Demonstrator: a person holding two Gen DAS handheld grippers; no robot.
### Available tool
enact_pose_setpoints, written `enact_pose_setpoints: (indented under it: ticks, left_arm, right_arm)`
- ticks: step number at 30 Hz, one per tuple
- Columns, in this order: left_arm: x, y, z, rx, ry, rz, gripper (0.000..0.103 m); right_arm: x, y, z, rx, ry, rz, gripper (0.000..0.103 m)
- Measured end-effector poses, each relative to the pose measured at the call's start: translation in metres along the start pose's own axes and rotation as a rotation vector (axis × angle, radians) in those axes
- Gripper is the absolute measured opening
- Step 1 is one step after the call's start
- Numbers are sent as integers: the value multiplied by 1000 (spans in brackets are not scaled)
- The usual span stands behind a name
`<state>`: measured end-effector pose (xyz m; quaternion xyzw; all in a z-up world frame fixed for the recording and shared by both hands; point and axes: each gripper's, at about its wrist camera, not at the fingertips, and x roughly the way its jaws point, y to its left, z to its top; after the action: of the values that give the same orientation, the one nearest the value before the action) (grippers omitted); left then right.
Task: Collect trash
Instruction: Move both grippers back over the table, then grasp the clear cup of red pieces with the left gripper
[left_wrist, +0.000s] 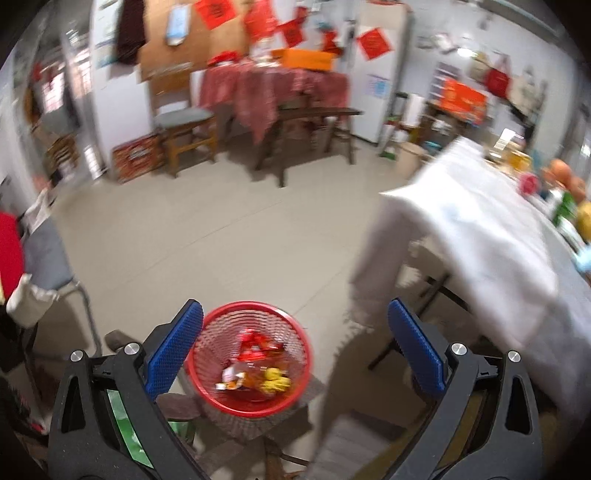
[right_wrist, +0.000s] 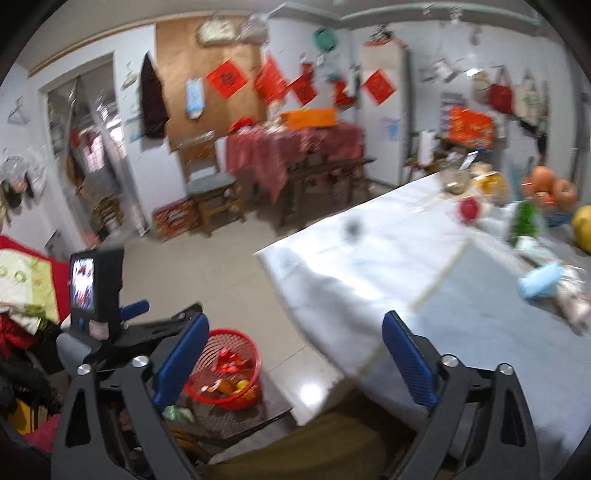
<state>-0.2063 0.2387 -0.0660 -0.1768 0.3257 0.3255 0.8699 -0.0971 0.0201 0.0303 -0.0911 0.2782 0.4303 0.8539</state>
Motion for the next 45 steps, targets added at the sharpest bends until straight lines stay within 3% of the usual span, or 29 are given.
enact_pose_setpoints:
  ticks: [8, 15, 20, 29, 36, 41, 45]
  left_arm:
    - [-33, -67, -7, 146, -28, -146, 96]
    - [-43, -120, -12, 278, -71, -175, 96]
    - [-32, -156, -5, 337, -66, -205, 96]
    - [3, -220, 16, 405, -28, -270, 96]
    - [40, -269, 58, 451, 21, -334, 96]
    - [61, -312, 97, 513, -48, -314, 96]
    - [88, -359, 132, 522, -65, -350, 96]
  right_arm:
    - [-69, -70, -15, 73, -117, -182, 97]
    - [-103, -137, -34, 174, -157, -310, 97]
    - [-122, -173, -46, 241, -287, -382, 98]
    - [-80, -256, -51, 353, -183, -434, 97]
    - [-54, -312, -56, 442, -154, -438, 97]
    - [-44, -342, -50, 483, -169, -444, 98]
    - [-29, -359, -46, 487, -170, -443, 98]
